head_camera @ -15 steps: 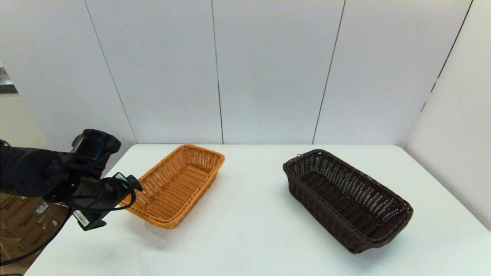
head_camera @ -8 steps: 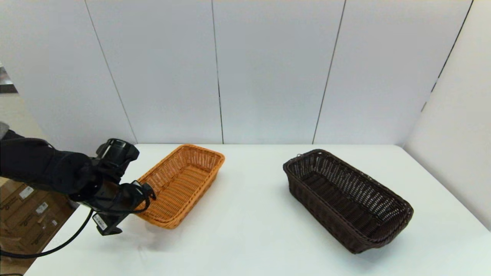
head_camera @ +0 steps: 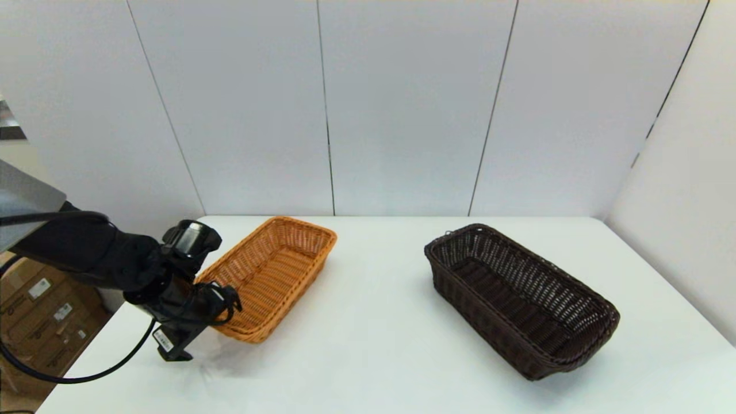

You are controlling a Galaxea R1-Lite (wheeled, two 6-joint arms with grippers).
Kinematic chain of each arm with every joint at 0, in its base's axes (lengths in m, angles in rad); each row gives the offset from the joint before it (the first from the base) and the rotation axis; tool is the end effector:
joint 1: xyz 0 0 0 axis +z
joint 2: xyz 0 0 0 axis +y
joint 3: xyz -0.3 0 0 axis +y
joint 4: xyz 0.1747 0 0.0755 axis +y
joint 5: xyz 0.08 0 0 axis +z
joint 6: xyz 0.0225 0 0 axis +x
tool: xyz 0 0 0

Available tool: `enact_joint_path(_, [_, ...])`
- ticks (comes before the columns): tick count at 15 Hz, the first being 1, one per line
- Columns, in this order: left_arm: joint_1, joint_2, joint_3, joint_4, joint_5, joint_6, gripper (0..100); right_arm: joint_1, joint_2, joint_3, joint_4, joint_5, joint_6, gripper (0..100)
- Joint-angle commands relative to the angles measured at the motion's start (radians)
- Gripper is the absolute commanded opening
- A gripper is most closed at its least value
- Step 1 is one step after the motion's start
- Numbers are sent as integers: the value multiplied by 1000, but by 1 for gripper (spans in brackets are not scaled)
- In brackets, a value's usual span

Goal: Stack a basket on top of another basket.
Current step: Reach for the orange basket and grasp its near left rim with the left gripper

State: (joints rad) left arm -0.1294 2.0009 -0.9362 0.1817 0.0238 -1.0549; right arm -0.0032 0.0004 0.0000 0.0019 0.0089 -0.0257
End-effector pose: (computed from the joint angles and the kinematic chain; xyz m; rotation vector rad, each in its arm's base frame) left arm 0.3060 -0.0393 0.0593 -0.8159 1.1578 0.5649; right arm -0.0228 0.0003 0.0753 -0.0257 0.0022 0.0057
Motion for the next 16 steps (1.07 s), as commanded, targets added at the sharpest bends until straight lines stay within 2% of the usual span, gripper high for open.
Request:
enact_joint_path(1, [1,16,-10,2,-5,-8,100,0,-2,2,0,0,0,100])
enact_joint_path(2, [2,13,-15,2,-5,-7,0,0,-2,2,1,0,0,100])
enact_joint_path(16, [30,-74,-19,-4,-44,-7,0,0,-2,2,0,0,1,100])
